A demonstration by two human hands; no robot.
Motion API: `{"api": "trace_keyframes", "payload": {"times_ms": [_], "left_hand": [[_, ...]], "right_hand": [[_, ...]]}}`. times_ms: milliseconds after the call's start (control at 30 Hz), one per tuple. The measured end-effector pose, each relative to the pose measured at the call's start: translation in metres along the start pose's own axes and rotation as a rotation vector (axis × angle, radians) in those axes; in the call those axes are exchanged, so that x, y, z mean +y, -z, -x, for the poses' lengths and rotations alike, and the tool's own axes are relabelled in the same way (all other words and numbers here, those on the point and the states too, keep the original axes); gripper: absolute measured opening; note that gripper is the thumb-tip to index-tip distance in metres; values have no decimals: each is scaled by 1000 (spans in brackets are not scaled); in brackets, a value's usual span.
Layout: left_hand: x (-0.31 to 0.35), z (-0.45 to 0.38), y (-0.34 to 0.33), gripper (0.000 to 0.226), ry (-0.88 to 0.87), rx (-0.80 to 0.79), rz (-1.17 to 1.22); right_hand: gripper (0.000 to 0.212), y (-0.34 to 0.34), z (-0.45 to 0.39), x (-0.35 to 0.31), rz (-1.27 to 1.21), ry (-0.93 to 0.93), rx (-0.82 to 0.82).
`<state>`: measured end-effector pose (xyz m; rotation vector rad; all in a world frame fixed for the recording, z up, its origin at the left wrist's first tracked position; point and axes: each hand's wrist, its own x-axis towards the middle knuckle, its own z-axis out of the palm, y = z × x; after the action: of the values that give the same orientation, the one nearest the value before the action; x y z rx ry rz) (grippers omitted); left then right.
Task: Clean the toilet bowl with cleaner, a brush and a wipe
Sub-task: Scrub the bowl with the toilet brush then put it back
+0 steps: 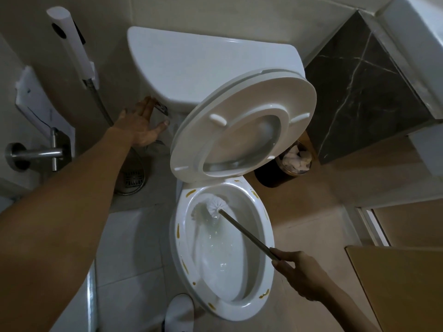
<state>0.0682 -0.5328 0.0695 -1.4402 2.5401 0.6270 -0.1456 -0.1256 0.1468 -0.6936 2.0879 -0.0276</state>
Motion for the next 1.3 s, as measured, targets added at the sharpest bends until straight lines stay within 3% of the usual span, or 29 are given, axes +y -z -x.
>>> {"api": "trace_keyframes", "payload": {"times_ms": [900, 1300], "left_hand": [[4, 0, 7, 81, 25, -68, -81], [4, 0, 10, 83, 26, -93, -92]], "right_hand": [[40, 0, 13, 9, -38, -37, -69], [40, -3, 26, -8, -43, -72, -174]]}}
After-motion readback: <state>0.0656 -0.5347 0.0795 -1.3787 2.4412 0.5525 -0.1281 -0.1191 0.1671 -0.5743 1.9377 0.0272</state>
